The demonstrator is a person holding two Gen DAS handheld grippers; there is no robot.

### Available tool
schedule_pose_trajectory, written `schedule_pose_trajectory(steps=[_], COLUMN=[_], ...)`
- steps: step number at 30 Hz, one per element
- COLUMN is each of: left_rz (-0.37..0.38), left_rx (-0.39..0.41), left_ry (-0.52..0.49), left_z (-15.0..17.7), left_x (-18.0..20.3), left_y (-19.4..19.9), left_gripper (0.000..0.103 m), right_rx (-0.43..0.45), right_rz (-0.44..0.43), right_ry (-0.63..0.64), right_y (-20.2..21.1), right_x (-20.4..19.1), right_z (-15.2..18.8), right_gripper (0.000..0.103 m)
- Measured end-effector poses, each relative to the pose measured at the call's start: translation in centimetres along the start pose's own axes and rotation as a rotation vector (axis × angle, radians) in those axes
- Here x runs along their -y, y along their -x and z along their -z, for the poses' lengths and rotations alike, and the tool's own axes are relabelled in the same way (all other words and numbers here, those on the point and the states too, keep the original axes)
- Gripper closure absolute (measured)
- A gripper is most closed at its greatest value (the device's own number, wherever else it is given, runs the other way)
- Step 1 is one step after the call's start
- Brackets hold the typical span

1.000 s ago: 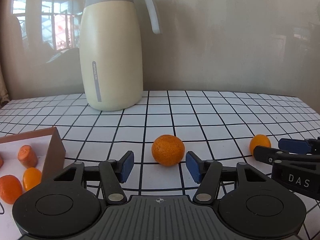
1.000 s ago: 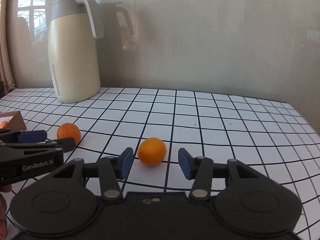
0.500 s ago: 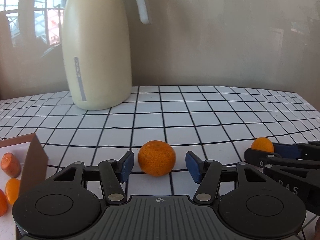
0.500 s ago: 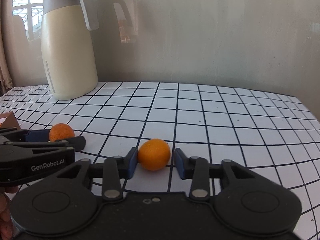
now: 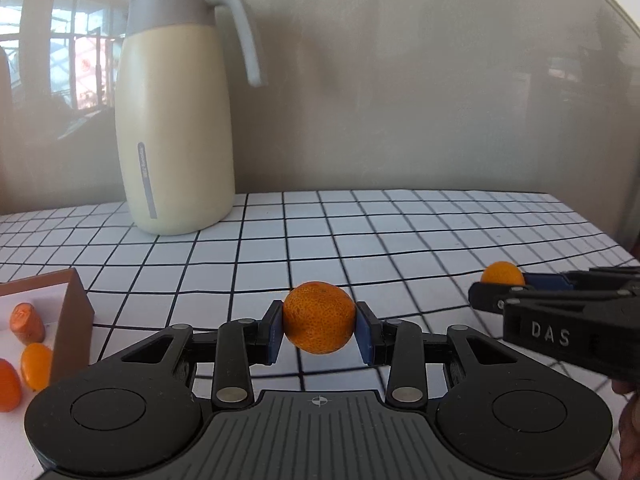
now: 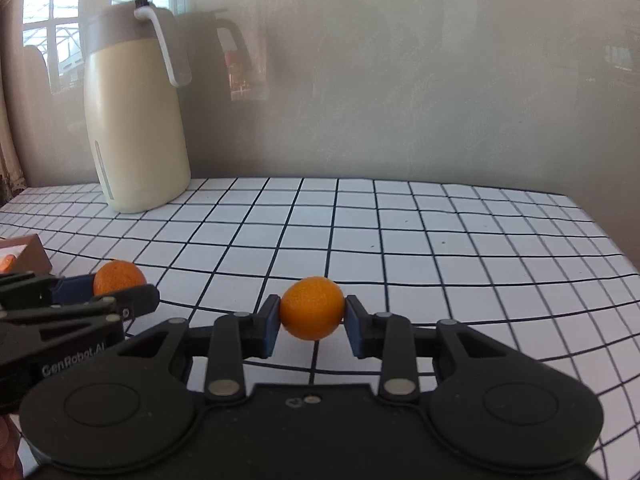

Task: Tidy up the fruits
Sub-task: 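Carry both held oranges over the cardboard tray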

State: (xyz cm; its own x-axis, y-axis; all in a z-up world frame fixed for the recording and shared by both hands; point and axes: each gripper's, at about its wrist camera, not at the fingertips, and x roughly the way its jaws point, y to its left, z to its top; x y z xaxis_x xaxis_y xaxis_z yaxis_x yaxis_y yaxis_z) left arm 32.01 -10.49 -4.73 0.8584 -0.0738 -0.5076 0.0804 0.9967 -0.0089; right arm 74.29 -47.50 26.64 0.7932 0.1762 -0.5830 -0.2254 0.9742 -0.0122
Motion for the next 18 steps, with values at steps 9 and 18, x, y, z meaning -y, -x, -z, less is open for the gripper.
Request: schedule_pose_trajectory(steps=[9,18], left_rz=[0.036,0.027], left_rx=[0.047,0.06], left_ry=[-0.016,-0.015], left_z=[1.9,4.8], left_x=[-0.4,-2.2], left_y=[7.5,13.4], left_gripper=[0.066,0.066], right_rx=[0.047,0.057], right_rz=[0.006,0.018], right_ry=[0.022,0.057], right_y=[6.7,12.6], right_x=[-1.1,-2.4], right_z=[1.5,5.5], right_gripper=[0.078,0.078])
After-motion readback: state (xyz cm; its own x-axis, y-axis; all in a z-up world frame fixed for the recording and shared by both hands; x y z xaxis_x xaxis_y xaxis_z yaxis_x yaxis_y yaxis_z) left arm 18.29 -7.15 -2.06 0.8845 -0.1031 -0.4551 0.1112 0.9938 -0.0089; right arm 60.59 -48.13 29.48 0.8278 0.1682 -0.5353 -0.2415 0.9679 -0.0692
